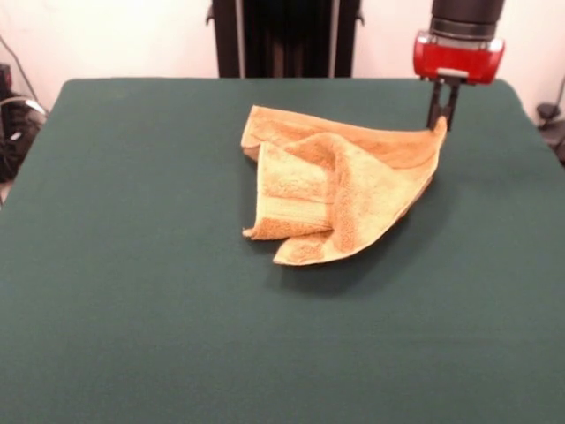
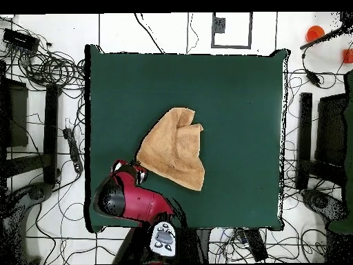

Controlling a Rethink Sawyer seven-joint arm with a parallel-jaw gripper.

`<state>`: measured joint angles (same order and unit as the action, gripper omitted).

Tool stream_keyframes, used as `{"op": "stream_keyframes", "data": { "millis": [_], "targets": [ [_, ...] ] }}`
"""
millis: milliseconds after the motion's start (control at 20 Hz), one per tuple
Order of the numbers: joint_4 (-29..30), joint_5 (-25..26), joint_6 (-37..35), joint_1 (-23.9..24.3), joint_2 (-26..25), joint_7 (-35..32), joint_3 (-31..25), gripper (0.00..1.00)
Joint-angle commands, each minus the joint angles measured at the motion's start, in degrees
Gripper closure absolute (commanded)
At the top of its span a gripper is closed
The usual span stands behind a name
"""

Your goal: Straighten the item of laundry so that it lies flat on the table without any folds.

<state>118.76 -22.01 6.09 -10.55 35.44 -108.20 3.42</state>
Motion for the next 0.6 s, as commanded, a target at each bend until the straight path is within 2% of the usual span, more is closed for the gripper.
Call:
{"op": "stream_keyframes", "data": {
  "millis": [50,600],
  "targets": [
    [0.15,-5.53,-4.31,-3.41,-1.37,-14.95,-1.85,1.00],
    [-1.67,-10.88,-6.49,-7.84,-1.58,-15.31,0.13,1.00]
  ]
}}
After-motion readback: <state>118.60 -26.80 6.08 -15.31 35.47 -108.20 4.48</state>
